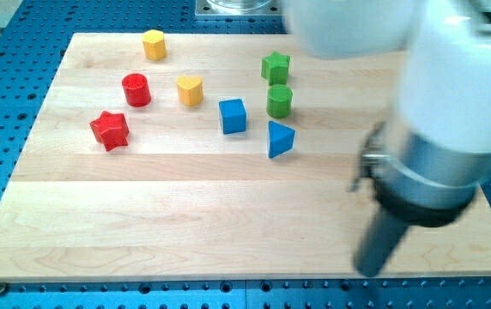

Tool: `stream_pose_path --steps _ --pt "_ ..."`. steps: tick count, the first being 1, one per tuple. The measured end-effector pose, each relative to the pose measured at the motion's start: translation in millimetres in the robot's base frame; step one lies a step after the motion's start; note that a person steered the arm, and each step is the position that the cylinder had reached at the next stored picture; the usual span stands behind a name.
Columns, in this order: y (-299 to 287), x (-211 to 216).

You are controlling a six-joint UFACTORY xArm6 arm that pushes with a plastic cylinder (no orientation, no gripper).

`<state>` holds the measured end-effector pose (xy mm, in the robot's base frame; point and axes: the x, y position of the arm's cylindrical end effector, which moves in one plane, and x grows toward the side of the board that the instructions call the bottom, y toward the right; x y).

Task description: Push the hexagon to the top left of the red circle

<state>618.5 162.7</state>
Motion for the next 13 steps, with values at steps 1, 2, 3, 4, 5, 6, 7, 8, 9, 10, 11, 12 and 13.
stream_pose_path --steps 1,2,3,4,5,6,7,8,9,10,11,12,13 --pt "66.9 -1.1" --pt "88.0 -5.0" --pt "91.1 -5.1" --pt "91.1 -5.1" --pt "49.9 -4.8" --pt "-70.0 0.3" --pt "-237.6 -24.7" --pt "-397.0 -86.5" --pt "-466.6 -144.2" --pt "-430.9 -242.2" --pt "-405.9 -326.5" --pt "-388.7 -397.0" --pt "-340.8 -427.4"
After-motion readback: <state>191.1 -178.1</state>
